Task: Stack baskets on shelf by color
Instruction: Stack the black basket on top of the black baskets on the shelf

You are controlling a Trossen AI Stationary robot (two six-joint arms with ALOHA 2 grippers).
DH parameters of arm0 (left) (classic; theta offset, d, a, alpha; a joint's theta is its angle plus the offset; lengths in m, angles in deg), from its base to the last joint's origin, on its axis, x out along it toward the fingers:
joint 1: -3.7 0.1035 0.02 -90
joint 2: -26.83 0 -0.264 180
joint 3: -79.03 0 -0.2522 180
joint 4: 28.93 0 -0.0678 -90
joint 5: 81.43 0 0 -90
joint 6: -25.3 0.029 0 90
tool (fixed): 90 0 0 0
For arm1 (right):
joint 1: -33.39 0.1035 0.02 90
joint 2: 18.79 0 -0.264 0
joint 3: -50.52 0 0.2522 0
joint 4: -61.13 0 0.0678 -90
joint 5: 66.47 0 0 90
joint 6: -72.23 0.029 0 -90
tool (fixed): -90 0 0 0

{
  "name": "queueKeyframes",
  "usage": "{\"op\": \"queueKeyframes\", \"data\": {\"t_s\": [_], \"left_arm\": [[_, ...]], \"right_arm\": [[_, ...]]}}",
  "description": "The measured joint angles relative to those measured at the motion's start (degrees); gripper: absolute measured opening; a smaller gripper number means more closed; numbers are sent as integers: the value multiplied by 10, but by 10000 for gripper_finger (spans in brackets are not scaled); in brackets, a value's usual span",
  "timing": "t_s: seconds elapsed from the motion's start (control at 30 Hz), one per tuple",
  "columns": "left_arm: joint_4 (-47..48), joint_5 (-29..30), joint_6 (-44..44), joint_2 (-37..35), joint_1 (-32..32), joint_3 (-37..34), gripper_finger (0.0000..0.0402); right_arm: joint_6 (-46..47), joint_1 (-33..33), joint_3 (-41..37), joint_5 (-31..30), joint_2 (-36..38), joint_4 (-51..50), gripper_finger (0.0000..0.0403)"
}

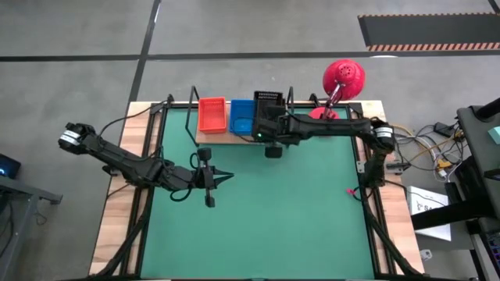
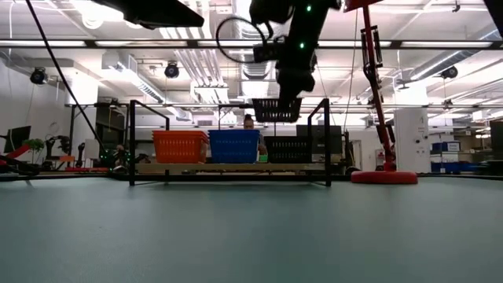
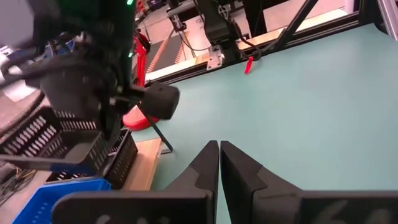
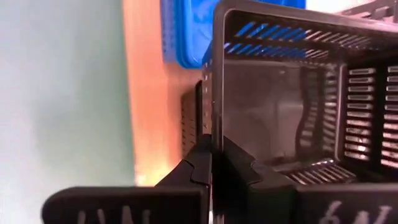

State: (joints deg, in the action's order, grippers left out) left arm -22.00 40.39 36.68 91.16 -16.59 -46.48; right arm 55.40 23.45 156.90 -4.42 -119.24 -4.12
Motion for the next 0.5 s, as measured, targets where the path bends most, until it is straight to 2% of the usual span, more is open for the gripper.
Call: {"op": "queueKeyframes", "data": {"t_s": [0.27, 0.43, 0.5], "left_arm": [[-2, 1, 9, 0, 0, 0, 0], [-2, 1, 9, 0, 0, 0, 0], [-2, 1, 10, 0, 0, 0, 0]], "right_arm": [[-52, -45, 0, 1, -31, 2, 8], [-54, -63, 0, 62, -32, -2, 20], [-51, -67, 0, 64, -32, -3, 31]]}}
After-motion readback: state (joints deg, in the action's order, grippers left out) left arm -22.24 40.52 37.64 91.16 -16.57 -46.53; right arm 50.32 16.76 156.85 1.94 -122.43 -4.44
